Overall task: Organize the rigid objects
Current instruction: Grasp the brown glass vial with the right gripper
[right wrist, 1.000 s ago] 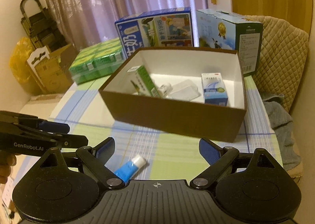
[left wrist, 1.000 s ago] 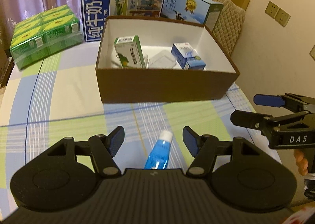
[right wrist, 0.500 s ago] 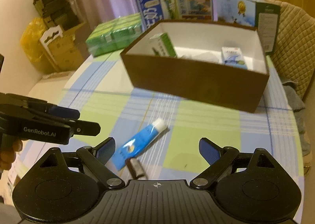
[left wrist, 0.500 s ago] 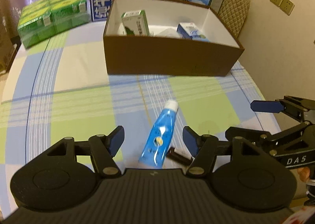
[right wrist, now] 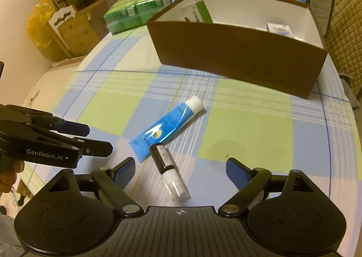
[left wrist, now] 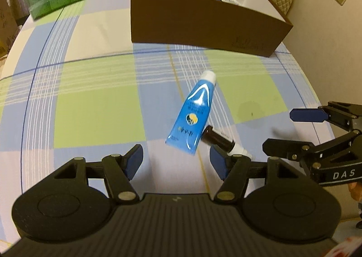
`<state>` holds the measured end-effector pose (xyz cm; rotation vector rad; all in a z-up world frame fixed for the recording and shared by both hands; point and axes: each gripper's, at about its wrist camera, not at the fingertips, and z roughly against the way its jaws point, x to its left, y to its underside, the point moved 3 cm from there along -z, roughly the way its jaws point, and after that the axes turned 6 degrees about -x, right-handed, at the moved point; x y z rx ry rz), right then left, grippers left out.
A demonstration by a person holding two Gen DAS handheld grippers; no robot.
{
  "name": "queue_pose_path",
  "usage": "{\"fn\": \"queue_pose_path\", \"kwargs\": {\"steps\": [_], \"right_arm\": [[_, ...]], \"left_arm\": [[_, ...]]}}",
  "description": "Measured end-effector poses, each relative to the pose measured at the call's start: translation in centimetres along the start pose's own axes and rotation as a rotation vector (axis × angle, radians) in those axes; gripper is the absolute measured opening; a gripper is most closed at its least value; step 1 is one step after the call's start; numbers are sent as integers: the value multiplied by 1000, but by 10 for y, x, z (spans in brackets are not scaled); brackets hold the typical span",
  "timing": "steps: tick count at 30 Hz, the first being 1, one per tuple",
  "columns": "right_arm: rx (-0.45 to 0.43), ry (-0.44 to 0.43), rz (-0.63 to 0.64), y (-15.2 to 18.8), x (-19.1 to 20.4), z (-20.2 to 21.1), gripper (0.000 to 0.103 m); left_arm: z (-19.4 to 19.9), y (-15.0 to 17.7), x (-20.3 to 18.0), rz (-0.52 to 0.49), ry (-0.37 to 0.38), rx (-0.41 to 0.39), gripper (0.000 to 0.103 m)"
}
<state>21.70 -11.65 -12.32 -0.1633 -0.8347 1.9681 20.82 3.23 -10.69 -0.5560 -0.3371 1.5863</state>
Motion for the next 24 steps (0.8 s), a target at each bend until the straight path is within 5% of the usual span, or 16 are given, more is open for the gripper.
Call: {"fn": "queue_pose_path", "kwargs": {"steps": [15, 24], "right_arm": [[41, 6, -8, 18, -8, -8, 76], [57, -56, 64, 22, 2, -25, 55]], "left_arm": [[-15, 15, -1, 6, 11, 55, 61], [-23, 15, 2, 17, -9, 70, 61]]}}
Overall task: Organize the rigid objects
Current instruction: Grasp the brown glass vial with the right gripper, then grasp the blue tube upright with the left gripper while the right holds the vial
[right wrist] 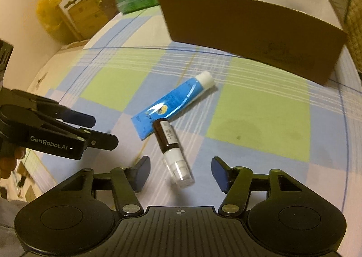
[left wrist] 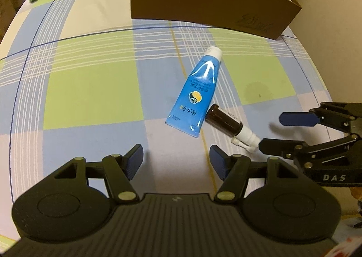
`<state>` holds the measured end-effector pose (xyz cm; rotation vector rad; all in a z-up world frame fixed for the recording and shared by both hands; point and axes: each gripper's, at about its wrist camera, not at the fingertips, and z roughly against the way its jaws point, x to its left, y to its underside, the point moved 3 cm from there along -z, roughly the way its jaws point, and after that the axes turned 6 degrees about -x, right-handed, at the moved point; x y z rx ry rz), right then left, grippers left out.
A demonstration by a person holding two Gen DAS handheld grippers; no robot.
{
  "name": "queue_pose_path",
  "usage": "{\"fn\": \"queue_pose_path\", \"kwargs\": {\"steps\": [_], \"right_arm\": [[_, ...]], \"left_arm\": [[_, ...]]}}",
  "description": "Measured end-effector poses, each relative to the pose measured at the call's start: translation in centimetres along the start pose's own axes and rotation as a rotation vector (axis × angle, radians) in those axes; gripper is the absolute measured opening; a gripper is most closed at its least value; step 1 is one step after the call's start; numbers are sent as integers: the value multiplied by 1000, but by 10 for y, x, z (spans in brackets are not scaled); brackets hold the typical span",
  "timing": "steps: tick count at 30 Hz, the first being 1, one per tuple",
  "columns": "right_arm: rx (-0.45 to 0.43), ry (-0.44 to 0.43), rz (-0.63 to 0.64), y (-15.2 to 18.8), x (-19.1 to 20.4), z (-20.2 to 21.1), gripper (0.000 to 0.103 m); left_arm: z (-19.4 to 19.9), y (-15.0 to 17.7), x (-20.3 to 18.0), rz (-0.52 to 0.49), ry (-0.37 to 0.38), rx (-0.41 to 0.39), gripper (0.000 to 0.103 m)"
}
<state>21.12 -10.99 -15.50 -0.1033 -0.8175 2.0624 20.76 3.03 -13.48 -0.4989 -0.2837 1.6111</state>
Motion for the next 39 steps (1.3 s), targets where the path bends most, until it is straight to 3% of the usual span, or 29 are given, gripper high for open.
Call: {"fn": "queue_pose_path", "kwargs": {"steps": [4, 17, 21, 32, 39], "right_arm": [[-1, -14, 58, -1, 7, -13, 46], [16, -4, 135, 1, 12, -45, 32], [19, -2, 142, 2, 13, -48, 21], [0, 96, 40, -2, -19, -36, 20], [-19, 168, -34, -2, -48, -26, 20]], "left_arm": [[-3, 0, 6, 15, -14, 2, 61], [-10, -3, 18, 32, -28, -27, 61], [-14, -5, 18, 21, -20, -29, 61], [-28, -14, 6, -49, 25, -45, 61], [-42, -26, -15, -161, 50, -74, 61]]}}
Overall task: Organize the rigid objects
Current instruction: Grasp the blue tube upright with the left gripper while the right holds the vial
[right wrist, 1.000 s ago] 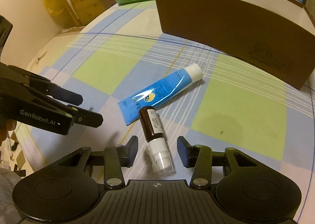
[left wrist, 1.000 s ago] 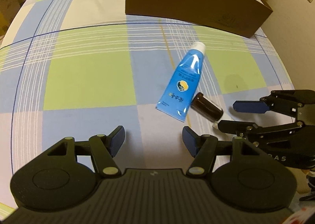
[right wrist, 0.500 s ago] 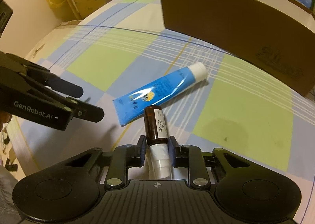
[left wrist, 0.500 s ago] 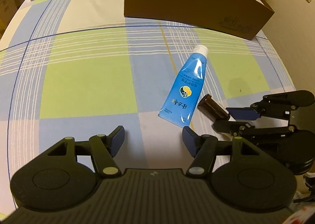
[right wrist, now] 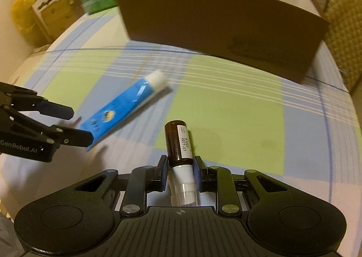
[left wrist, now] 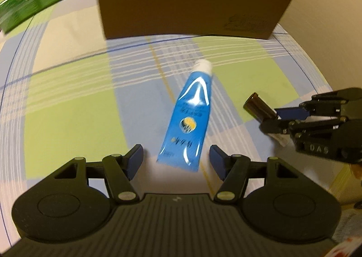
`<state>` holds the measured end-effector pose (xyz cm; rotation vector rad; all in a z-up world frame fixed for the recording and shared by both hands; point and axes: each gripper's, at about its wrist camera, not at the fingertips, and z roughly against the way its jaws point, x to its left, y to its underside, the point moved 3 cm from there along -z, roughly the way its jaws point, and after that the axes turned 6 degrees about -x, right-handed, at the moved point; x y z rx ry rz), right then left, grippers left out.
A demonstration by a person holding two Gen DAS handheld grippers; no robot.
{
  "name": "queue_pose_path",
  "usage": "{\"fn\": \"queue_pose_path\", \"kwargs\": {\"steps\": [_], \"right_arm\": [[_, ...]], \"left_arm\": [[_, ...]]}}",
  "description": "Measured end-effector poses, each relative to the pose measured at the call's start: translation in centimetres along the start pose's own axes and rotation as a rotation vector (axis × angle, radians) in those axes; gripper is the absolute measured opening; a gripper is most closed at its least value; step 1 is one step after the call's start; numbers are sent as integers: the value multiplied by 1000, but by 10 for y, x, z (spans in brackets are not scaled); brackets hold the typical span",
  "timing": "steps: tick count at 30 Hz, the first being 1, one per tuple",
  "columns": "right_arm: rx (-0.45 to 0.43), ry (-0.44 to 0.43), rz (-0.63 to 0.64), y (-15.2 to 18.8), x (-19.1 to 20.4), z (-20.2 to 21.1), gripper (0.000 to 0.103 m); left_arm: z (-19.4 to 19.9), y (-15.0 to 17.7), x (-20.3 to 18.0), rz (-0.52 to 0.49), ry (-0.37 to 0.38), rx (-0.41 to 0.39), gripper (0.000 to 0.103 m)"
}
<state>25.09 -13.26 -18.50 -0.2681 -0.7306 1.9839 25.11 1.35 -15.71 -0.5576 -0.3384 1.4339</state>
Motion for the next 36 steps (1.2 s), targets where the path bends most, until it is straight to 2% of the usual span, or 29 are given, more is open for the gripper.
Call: {"fn": "queue_pose_path", "kwargs": {"steps": [9, 18, 19, 21, 22, 27, 36], "right_arm": [[-8, 72, -71, -7, -30, 0, 20], [-13, 79, -106, -10, -42, -3, 20], [-14, 78, -106, -10, -42, -3, 20], [-16, 78, -109, -10, -42, -3, 20], [-17, 77, -110, -10, -43, -3, 20], [-23, 76, -106, -10, -44, -3, 20], [-42, 81, -94, -6, -41, -1, 21]], "left_arm": [[-31, -26, -13, -117, 12, -21, 58], [-52, -44, -19, -183, 17, -34, 55], [-53, -44, -19, -186, 20, -36, 53], [-51, -44, -21, -189, 30, -44, 39], [-50, -43, -22, -189, 33, -48, 35], [-45, -35, -22, -152, 9, -53, 35], [-19, -5, -10, -31, -92, -33, 35]]}}
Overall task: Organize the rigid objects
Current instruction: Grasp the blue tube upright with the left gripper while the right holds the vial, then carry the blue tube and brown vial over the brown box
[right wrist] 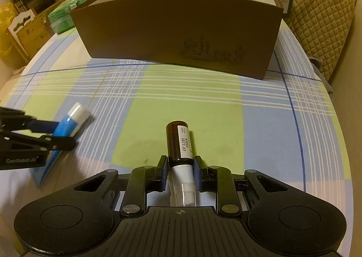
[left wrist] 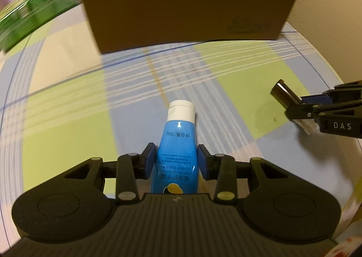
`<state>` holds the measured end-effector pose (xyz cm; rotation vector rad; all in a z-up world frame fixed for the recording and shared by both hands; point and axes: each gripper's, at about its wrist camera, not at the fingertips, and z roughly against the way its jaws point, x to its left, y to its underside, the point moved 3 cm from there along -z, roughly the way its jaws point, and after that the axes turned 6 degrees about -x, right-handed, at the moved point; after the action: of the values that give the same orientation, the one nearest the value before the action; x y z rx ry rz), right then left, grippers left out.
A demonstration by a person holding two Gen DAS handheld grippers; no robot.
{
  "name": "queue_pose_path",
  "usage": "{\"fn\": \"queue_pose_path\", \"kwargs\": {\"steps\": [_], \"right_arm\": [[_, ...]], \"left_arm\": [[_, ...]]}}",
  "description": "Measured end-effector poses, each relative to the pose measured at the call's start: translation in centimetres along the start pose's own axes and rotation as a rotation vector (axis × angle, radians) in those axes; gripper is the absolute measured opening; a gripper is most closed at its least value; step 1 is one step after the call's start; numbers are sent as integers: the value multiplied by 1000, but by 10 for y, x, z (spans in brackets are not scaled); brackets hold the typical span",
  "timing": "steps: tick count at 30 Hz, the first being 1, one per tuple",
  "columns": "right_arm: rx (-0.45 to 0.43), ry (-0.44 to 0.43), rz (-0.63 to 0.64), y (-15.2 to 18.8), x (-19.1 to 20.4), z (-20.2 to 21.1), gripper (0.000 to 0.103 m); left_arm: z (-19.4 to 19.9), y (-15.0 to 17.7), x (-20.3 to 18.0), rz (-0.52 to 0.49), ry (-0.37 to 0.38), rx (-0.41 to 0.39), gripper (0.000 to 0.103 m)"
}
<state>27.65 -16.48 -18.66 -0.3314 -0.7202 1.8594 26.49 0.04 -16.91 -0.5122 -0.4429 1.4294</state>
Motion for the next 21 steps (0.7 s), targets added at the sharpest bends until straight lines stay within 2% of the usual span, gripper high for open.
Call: {"fn": "queue_pose_path", "kwargs": {"steps": [4, 15, 21], "right_arm": [[-2, 9, 10, 0, 2, 0, 21], [-19, 44, 40, 2, 9, -1, 21], [-22, 51, 46, 2, 11, -2, 21]], "left_arm": [[4, 3, 9, 43, -28, 2, 35], [0, -1, 5, 37, -46, 21, 37], [0, 0, 3, 31, -48, 17, 34]]}}
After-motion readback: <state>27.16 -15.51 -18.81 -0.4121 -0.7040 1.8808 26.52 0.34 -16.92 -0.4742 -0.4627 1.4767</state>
